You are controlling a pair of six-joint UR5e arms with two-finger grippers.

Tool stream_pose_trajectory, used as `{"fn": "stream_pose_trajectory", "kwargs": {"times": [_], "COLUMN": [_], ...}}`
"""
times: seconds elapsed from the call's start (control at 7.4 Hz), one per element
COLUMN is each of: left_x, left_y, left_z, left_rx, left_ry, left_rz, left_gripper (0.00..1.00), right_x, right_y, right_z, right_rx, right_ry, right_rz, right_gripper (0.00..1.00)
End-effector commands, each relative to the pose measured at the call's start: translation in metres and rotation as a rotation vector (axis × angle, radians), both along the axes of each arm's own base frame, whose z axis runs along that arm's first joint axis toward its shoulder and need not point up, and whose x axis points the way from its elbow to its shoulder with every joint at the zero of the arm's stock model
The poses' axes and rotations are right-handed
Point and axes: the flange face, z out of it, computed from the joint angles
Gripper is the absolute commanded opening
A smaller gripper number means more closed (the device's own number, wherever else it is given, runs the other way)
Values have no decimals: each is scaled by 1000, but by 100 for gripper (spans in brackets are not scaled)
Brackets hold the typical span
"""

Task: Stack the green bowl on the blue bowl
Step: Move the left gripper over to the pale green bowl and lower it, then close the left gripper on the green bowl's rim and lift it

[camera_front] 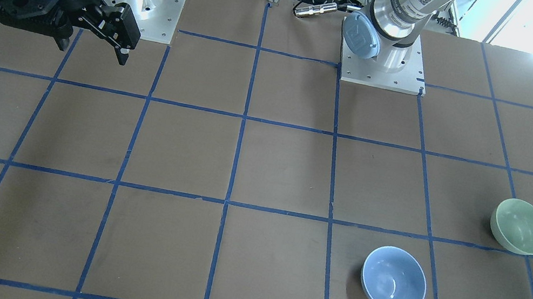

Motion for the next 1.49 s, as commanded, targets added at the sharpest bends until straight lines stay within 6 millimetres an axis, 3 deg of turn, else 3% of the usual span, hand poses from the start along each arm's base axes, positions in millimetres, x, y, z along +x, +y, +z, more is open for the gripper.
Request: {"fn": "stream_pose_trajectory", "kwargs": {"times": [0.0,0.14,0.27,0.54,0.81,0.95,1.08,1.22,1.35], "left_x": [5,9,11,10,11,7,1,-30,-86], "left_y": [1,4,5,5,7,13,5,-12,-34], "left_z": [-24,-30,-34,-36,-30,-8,19,44,62], "left_rx": [5,11,-1,-10,-9,-11,-26,-33,-23], "left_ry": [35,46,67,89,100,171,151,134,129], "left_rz": [-45,-86,-110,-126,-127,-108,-117,-142,-141], "left_gripper": [93,76,52,22,13,13,13,13,13], "right_x": [0,0,0,0,0,0,0,0,0], "right_y": [0,0,0,0,0,0,0,0,0], "right_z": [0,0,0,0,0,0,0,0,0], "right_rx": [0,0,-1,0,0,0,-1,0,-1], "right_ry": [0,0,0,0,0,0,0,0,0], "right_rz": [0,0,0,1,0,0,0,0,0], "right_gripper": [100,100,100,100,100,100,100,100,100]}}
